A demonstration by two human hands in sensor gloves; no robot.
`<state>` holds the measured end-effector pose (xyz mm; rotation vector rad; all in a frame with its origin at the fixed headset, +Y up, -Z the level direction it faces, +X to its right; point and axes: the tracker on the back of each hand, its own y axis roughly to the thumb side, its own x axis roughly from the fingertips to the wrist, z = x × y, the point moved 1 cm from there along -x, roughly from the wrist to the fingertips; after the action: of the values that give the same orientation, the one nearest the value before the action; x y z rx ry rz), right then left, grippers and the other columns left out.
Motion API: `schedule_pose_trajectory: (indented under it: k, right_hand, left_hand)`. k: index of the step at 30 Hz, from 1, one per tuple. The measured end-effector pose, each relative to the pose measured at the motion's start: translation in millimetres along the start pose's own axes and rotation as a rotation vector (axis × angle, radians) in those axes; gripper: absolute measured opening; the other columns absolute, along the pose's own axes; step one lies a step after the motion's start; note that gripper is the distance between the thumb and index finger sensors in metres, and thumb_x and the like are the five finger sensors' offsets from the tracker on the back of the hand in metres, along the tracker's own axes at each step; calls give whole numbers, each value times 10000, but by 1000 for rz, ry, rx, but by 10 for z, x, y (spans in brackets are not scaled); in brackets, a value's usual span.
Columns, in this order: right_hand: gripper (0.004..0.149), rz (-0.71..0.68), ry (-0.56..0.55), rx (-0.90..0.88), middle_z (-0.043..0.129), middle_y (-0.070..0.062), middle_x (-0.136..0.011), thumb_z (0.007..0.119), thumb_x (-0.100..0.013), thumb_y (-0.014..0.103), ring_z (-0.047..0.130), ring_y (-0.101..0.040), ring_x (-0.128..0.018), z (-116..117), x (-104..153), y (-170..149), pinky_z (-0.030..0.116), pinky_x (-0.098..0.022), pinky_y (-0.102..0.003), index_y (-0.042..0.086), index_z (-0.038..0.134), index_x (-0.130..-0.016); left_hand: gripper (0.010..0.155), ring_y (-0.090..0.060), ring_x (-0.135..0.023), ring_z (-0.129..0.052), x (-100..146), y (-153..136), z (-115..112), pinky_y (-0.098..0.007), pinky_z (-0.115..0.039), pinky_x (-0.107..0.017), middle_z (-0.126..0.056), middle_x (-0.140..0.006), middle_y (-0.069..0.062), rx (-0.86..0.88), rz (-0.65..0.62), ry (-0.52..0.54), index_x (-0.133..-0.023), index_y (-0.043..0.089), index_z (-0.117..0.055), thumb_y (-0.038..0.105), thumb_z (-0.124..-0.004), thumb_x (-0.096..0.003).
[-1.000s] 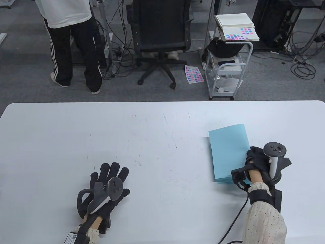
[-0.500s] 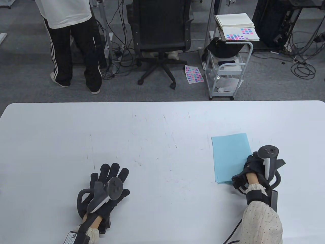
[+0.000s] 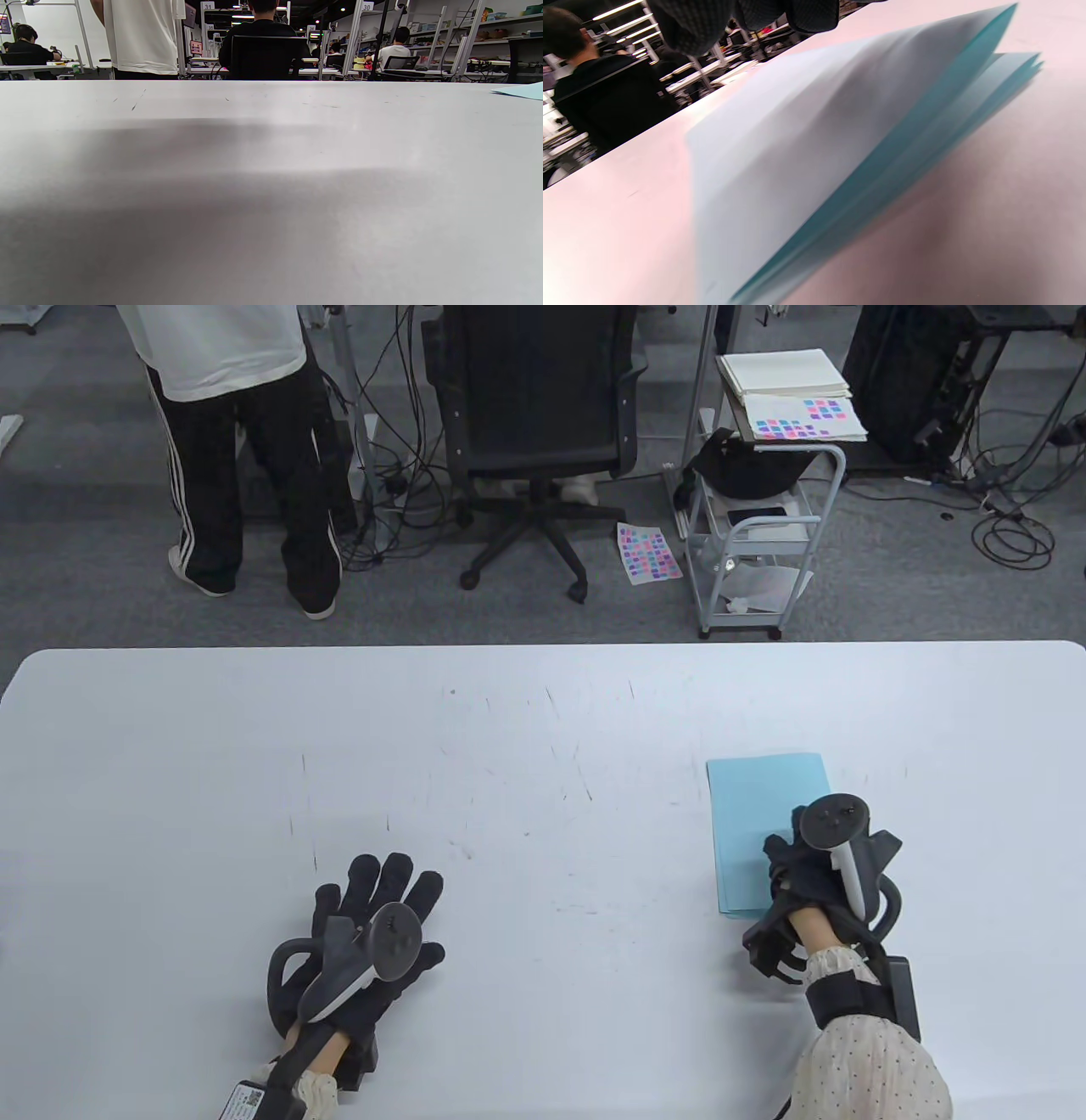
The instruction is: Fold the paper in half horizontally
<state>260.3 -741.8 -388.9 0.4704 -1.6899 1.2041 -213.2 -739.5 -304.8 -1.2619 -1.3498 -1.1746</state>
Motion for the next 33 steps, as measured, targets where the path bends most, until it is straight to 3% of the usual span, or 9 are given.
schedule_pose_trajectory:
  k: [9,18,25,33]
  right_hand:
    - [677,-298,71,52,335,-80,-1181,710,-474,429,195,-441,-1056,257,572,487,206,-721,-687,283,446,-1080]
    - [705,-535,65,181,280,-57,-1198,714,-457,489,134,-437,-1060,582,1068,691,165,-715,-694,343,424,-1083]
    - [752,-647,51,315,209,-28,-1205,720,-435,539,74,-429,-1061,722,1287,731,127,-702,-712,419,345,-1077]
    - [782,-682,126,401,126,-6,-1202,724,-427,553,-6,-414,-1051,872,1365,667,65,-690,-711,451,288,-1068]
  left_hand:
    - [771,-187,-1172,-193,26,87,-5,-573,-335,-878,-199,-1201,222,-5,-26,-6,-1007,628,-284,667,-622,-315]
    - [773,-190,-1172,-190,37,99,-5,-577,-334,-877,-197,-1201,219,-20,-28,-1,-1008,626,-281,668,-621,-314]
    - [773,-189,-1171,-191,47,114,6,-575,-333,-878,-199,-1201,219,-32,-27,3,-1006,627,-282,668,-621,-313]
    - [773,-188,-1171,-191,84,121,25,-574,-333,-877,-199,-1201,220,-41,-31,20,-1006,626,-281,667,-621,-313]
